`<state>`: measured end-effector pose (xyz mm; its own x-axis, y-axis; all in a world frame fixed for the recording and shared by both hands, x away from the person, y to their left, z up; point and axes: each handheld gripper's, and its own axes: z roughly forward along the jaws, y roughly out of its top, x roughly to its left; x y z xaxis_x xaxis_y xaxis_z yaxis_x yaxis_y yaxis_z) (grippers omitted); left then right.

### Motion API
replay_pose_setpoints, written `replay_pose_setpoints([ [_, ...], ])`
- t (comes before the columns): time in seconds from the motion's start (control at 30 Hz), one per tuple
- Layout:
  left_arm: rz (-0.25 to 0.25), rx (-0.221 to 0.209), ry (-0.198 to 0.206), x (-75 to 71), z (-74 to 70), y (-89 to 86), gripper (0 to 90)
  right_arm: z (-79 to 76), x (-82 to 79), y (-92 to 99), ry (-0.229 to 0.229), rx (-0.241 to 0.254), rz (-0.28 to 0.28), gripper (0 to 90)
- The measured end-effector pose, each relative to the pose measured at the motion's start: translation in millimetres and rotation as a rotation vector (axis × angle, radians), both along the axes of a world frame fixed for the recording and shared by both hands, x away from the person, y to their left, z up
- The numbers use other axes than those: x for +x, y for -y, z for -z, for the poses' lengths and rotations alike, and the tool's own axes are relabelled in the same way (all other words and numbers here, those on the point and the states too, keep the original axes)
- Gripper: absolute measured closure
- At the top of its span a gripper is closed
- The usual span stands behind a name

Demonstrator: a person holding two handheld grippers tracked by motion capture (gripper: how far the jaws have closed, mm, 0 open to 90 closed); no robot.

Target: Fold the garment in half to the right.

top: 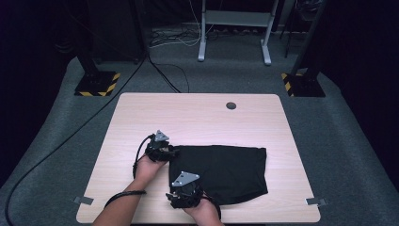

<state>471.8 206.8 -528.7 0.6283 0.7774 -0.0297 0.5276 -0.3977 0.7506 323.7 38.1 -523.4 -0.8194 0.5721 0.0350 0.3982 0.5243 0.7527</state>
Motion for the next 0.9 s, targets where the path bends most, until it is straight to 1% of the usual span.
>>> replay_pose_setpoints([
  [0.1,-0.001,0.001,0.000,-0.1,-0.1,0.2,36.5,1.8,-0.2,-2.1,0.002,-0.016,-0.008,39.6],
  [0.3,-0.001,0.000,-0.001,-0.4,-0.1,0.1,36.7,6.3,0.5,-1.6,-0.002,-0.019,-0.005,41.8],
  [0.47,0.000,0.000,-0.001,-0.2,-0.1,0.1,36.7,7.5,-0.2,-1.3,0.019,-0.025,-0.010,43.4],
  [0.67,0.001,-0.002,0.001,-0.3,0.1,-0.1,36.6,8.8,-3.5,-3.8,0.065,-0.062,-0.018,45.1],
  [0.83,0.000,-0.002,0.002,-0.5,0.2,-0.2,36.7,8.1,-3.1,-4.0,0.062,-0.067,-0.004,48.7],
  [0.9,0.004,-0.002,0.002,-0.5,0.3,-0.4,36.7,7.8,-3.1,-4.3,0.064,-0.069,0.008,52.1],
])
